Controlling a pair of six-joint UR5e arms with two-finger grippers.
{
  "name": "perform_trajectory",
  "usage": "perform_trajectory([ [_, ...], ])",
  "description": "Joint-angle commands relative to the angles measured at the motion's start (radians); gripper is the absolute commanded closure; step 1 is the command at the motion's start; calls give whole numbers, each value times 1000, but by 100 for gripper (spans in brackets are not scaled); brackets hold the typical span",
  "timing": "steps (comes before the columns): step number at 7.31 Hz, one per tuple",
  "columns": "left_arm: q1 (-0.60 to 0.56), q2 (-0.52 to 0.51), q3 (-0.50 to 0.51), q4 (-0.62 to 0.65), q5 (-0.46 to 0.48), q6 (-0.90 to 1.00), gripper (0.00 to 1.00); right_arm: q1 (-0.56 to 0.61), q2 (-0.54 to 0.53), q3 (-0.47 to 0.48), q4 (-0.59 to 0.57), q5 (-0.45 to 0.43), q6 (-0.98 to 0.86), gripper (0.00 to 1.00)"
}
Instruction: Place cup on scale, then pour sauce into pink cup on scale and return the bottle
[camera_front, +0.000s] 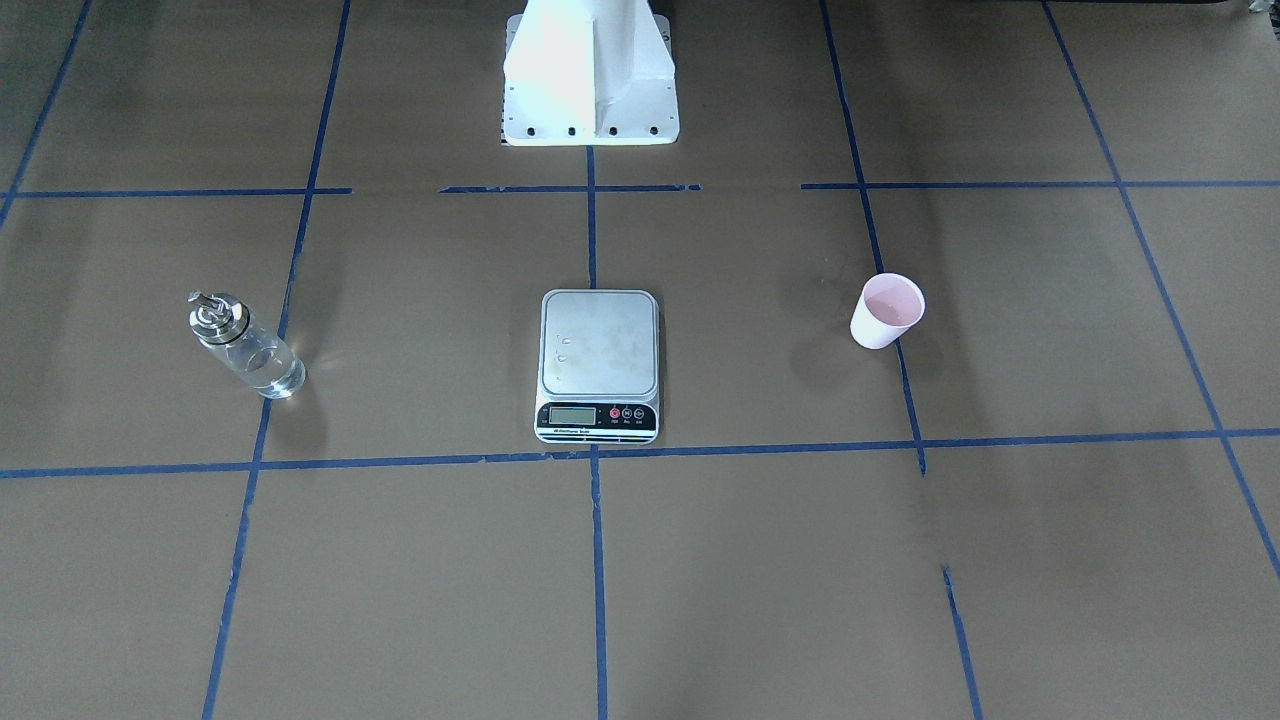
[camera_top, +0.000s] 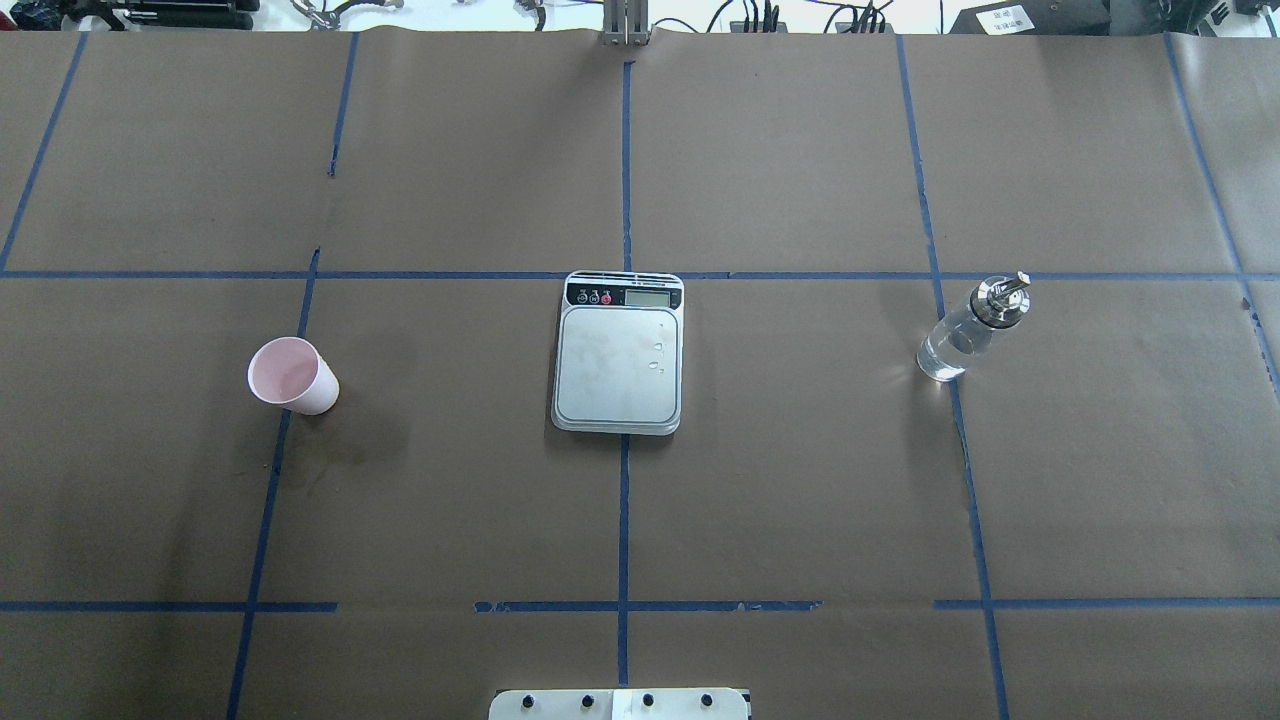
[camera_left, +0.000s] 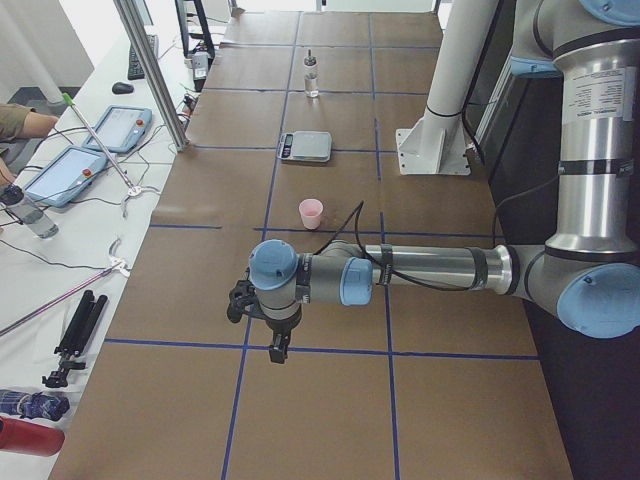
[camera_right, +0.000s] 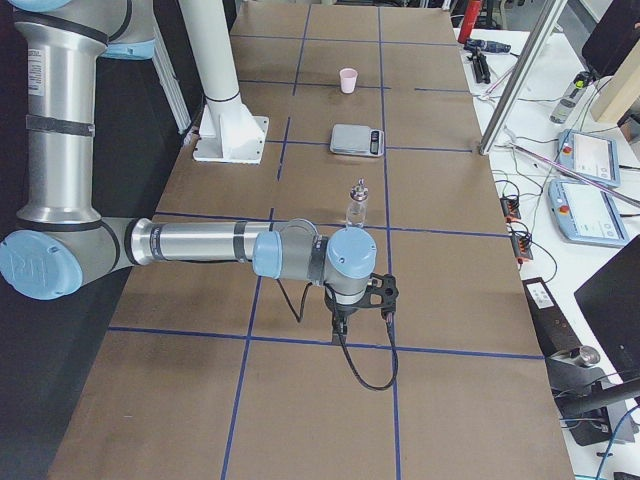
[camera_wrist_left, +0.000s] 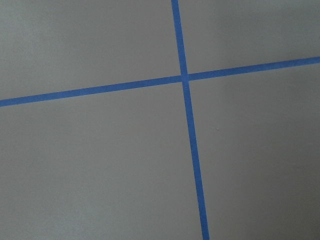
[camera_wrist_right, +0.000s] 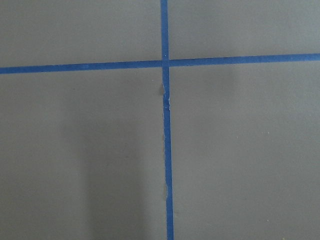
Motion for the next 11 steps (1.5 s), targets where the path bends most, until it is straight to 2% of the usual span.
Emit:
perform_trajectory([
  [1, 0, 0, -1, 0, 0, 1, 0, 0, 8, 1, 0, 2, 1, 0],
  [3, 0, -3, -18, -6, 0, 1, 0, 0, 8, 2, 0, 2, 2, 0],
  [7, 17, -16, -249, 5, -1, -8, 0, 0, 13, 19, 0, 11, 4, 0],
  [8, 29, -17, -251, 5, -56, -10, 0, 0, 13, 24, 0, 11, 4, 0],
  [9, 31, -19, -277, 8, -77, -8, 0, 0, 13, 31, 0, 15, 4, 0],
  [11, 58, -86, -280, 14, -87, -13, 0, 0, 13, 36, 0, 15, 2, 0],
])
